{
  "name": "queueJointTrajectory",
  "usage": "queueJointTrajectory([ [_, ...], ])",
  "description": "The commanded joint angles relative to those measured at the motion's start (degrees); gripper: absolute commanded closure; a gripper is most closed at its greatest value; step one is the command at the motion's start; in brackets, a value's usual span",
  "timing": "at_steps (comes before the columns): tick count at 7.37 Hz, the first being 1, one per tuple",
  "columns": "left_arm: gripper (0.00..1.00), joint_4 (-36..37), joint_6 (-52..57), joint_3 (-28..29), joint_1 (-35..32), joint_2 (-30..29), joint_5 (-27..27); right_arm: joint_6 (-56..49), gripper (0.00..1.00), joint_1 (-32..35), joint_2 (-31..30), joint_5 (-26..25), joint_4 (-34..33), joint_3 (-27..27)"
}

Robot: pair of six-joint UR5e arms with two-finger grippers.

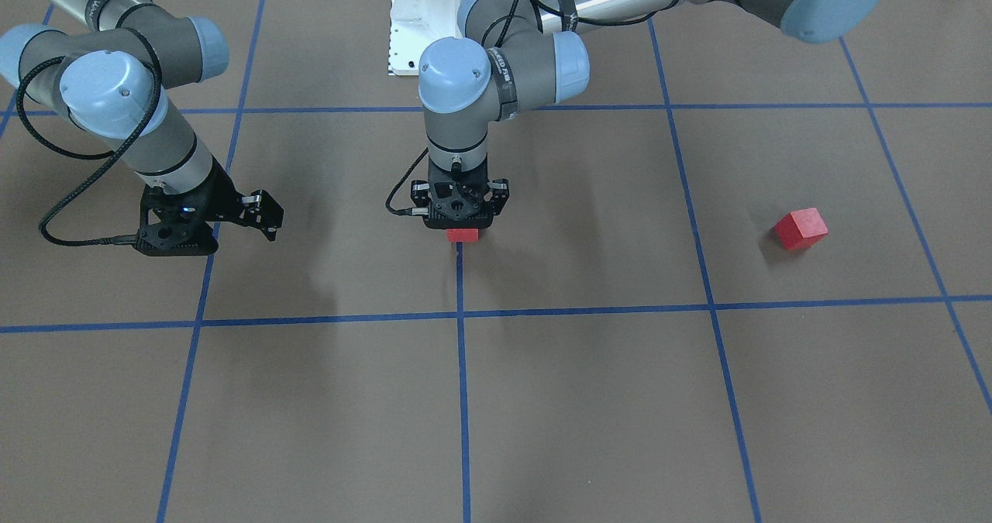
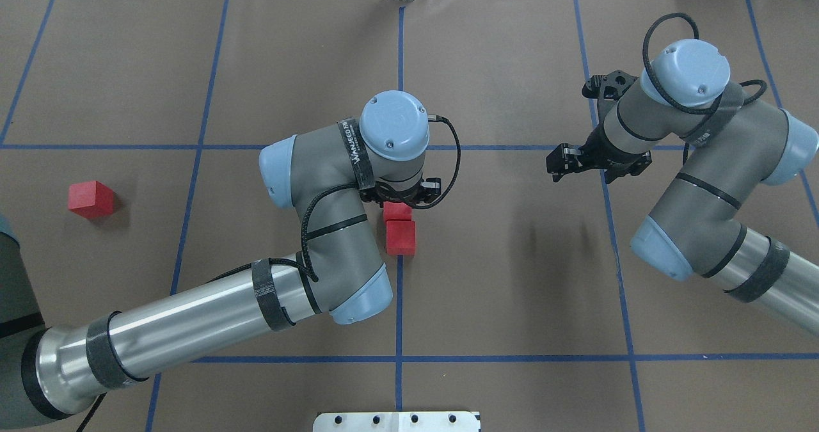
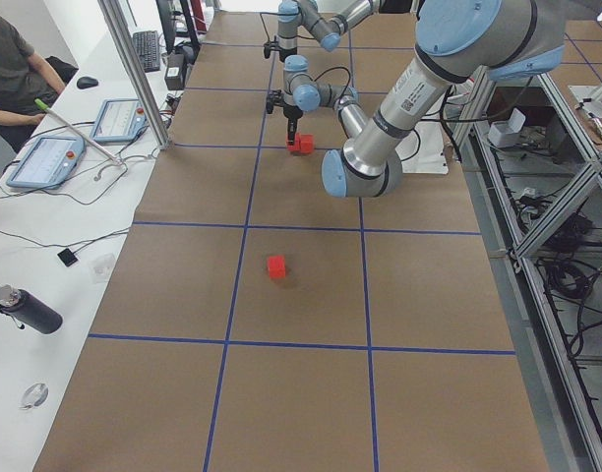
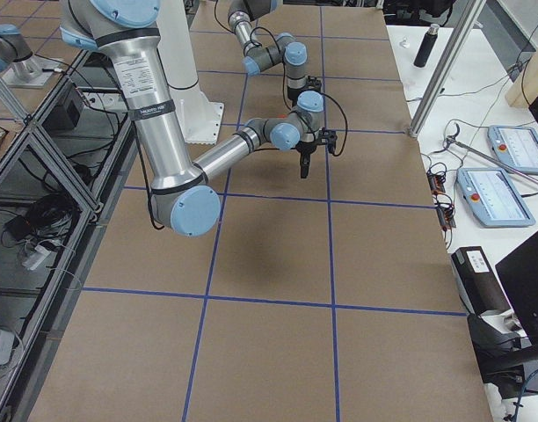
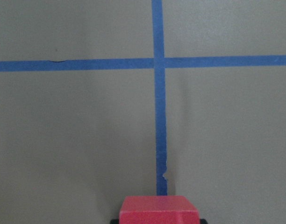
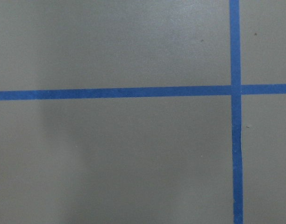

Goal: Form red blocks into L shape at center
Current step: 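Release the cube farther from the robot than the center cube, withdraw left arm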

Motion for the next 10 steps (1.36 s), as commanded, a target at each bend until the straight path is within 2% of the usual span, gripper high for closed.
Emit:
queueJointTrajectory([
  [1, 0.97, 0.0, 0.1, -0.1, 0.2, 0.0, 0.0, 0.0, 0.00, 0.0, 0.1, 0.0, 0.0, 0.0],
  [3, 0.97, 0.0, 0.1, -0.1, 0.4, 0.0, 0.0, 0.0, 0.00, -0.1, 0.1, 0.0, 0.0, 0.0],
  [4, 0.85, 0.0, 0.1, -0.1, 0.5, 0.1, 0.0, 0.0, 0.00, 0.0, 0.0, 0.0, 0.0, 0.0],
  [5, 0.65, 0.0, 0.2, -0.1, 0.6, 0.1, 0.0, 0.0, 0.00, 0.0, 0.1, 0.0, 0.0, 0.0],
  [6, 0.52, 0.0, 0.2, -0.1, 0.7, 0.1, 0.0, -0.1, 0.00, 0.1, 0.1, 0.1, 0.0, 0.0],
  [8, 0.37, 0.0, 0.2, -0.1, 0.7, 0.1, 0.0, -0.1, 0.00, 0.1, 0.2, 0.1, 0.0, 0.1],
  [10, 0.08, -0.1, 0.3, -0.4, 1.1, 1.0, 0.1, -0.1, 0.00, 0.4, 0.3, 0.1, 0.0, 0.1],
])
